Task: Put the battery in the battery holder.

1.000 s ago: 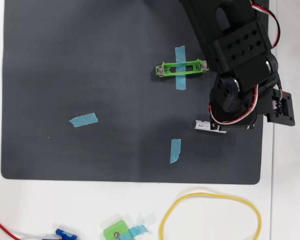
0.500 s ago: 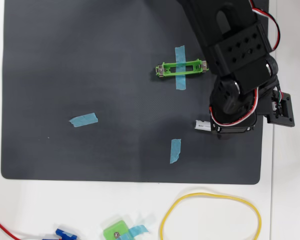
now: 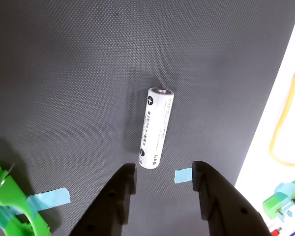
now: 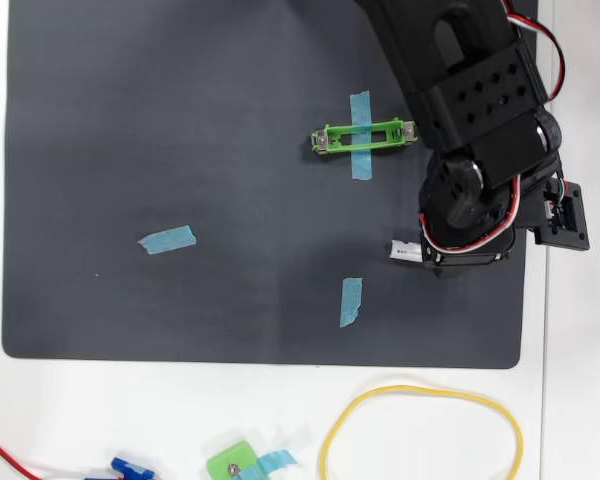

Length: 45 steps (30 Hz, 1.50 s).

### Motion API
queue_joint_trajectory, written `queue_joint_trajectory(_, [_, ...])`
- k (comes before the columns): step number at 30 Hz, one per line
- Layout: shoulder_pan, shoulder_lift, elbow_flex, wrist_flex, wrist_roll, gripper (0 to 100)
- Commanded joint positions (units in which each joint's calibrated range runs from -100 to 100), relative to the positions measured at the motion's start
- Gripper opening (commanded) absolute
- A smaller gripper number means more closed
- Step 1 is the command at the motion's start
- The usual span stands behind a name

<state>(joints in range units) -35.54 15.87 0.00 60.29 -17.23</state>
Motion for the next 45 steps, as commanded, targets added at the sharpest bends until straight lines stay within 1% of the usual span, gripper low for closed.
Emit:
queue_joint_trajectory(1, [0.41,-0.22,-2.64,0.28,0.33,10])
queue_joint_trajectory(6, [0.51,1.14,-3.17,0.28,0.33,10])
queue_joint_trajectory(8, [0.62,3.61,-5.55,0.55,1.22,10])
queue_joint_trajectory(14, [2.17,11.55,-16.12,7.89,1.32,10])
queue_joint_trajectory(16, [2.28,12.91,-17.44,9.55,1.32,10])
queue_joint_trajectory(45, [0.93,13.42,-18.33,10.16,1.64,10])
